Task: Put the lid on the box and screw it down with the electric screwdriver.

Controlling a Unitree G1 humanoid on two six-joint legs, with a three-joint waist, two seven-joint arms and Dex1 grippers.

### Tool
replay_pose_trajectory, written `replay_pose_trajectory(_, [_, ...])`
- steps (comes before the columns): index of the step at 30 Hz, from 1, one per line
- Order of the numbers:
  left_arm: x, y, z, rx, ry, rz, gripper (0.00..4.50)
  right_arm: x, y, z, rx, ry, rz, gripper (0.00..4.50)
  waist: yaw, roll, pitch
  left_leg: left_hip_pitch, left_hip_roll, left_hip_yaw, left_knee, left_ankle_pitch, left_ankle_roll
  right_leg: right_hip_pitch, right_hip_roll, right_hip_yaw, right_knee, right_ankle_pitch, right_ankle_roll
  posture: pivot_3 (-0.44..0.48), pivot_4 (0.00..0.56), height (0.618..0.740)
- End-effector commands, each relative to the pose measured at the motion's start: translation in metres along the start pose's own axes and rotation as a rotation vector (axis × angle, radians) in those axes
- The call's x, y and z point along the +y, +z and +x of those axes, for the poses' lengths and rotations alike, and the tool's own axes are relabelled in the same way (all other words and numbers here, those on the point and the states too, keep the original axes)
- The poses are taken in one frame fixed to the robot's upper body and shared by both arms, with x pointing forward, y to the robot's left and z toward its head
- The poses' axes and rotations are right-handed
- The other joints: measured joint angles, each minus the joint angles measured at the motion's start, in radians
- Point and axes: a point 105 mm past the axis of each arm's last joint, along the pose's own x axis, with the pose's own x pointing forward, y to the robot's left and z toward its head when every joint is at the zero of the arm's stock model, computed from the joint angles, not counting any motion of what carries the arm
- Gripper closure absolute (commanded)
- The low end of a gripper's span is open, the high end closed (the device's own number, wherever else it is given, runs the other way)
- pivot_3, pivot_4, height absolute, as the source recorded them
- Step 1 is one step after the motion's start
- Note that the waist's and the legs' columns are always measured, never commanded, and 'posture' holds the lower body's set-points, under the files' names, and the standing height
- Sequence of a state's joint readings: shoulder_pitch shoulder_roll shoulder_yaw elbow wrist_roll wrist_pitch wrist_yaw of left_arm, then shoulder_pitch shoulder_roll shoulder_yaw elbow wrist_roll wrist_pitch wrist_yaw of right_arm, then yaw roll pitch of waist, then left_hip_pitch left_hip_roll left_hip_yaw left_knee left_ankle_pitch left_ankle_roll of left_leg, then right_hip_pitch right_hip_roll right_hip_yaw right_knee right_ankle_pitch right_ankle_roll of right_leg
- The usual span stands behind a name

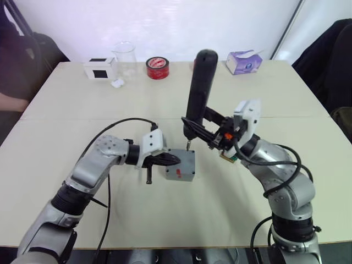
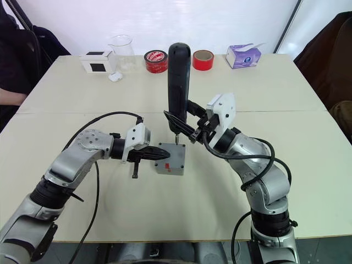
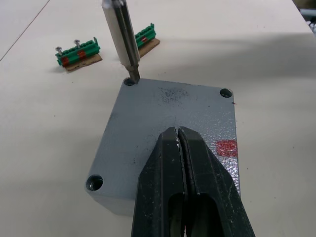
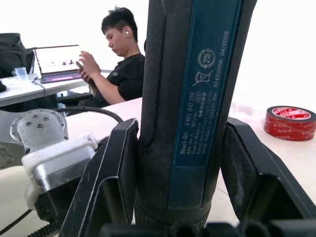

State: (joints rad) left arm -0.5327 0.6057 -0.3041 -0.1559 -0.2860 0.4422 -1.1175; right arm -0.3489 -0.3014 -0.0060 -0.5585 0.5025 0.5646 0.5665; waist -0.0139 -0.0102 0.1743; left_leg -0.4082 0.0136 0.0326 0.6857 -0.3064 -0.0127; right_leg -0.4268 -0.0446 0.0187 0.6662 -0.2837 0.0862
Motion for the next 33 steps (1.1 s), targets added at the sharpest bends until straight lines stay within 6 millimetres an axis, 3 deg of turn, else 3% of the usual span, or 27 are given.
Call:
replay_pose_trajectory(1, [-0.001, -0.002, 0.001, 0.012, 0.001, 0.006, 4.5, 0.001, 0.014, -0.001, -0.067, -0.007, -0.064, 2.64, 0.0, 0.0, 0.0, 0.0, 0.0, 0.0, 0.0, 0.0, 0.0, 0.0, 0.0, 0.0, 0.0, 0.0, 0.0, 0.0, 0.15, 0.74])
replay_pose_trajectory(26, [-0.002, -0.003, 0.001, 0.016, 0.006, 0.002, 4.5, -0.01, -0.006, -0.008, 0.012, -0.013, -0.118, 2.64, 0.001, 0.0, 0.0, 0.001, 0.0, 0.0, 0.001, 0.001, 0.0, 0.001, 0.0, 0.0, 0.001, 0.0, 0.0, 0.0, 0.15, 0.74])
replay_pose_trajectory(33, [-0.002, -0.008, 0.002, 0.03, 0.012, -0.007, 4.5, 0.0, -0.038, -0.012, 0.116, -0.003, -0.054, 2.64, 0.001, -0.002, -0.004, 0.003, 0.0, 0.0, 0.001, 0.001, 0.0, 0.003, 0.0, 0.0, 0.001, 0.0, 0.0, 0.0, 0.15, 0.74])
